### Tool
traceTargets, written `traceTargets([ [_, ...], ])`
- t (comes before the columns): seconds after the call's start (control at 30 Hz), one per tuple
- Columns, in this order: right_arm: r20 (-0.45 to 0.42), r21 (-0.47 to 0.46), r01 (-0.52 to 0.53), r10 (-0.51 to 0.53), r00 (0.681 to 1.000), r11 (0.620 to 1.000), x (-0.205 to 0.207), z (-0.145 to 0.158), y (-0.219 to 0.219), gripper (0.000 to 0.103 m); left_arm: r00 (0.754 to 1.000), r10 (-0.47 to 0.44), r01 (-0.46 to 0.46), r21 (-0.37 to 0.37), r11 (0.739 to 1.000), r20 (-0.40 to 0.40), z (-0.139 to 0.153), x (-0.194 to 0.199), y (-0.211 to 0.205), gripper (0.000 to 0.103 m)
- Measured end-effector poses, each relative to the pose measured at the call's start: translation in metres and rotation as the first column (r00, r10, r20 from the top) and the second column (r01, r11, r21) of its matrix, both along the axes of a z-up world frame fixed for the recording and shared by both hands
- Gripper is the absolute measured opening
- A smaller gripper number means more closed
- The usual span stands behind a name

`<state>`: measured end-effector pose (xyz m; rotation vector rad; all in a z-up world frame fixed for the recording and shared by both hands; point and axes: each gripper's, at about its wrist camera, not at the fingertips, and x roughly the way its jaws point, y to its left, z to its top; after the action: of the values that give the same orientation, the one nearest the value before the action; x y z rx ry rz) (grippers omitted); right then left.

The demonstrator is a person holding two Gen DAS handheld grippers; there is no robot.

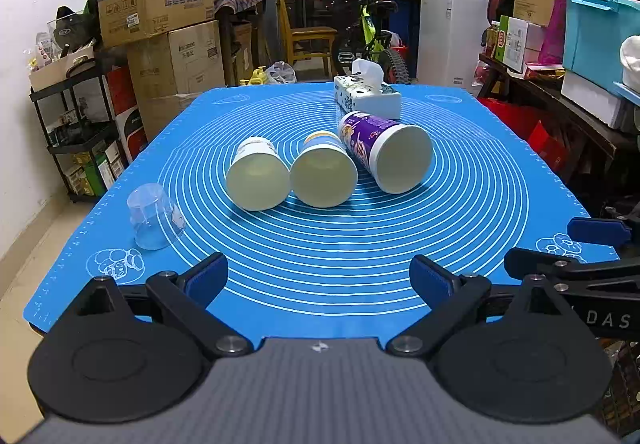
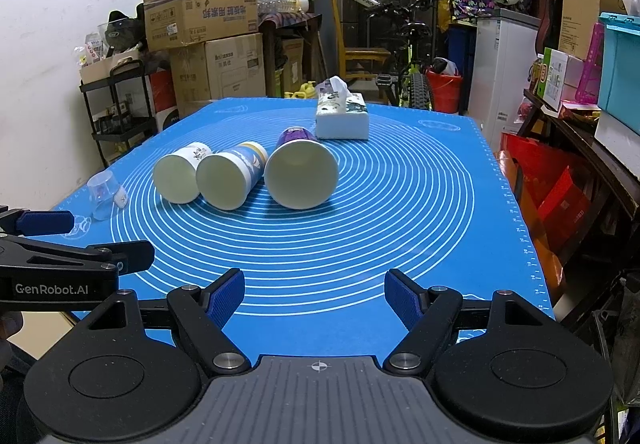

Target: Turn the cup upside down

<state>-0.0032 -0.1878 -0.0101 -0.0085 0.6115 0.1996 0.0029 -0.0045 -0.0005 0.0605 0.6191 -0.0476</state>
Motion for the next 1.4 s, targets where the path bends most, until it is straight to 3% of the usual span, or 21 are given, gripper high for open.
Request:
traceTargets([
  [1.4, 0.000, 0.003, -0.005, 0.005, 1.000, 1.000, 0.003, 0.002, 0.014, 0.080, 1.000, 0.002, -0.002, -0.002, 1.000, 0.000, 0.002, 0.002, 0.004, 0.097],
])
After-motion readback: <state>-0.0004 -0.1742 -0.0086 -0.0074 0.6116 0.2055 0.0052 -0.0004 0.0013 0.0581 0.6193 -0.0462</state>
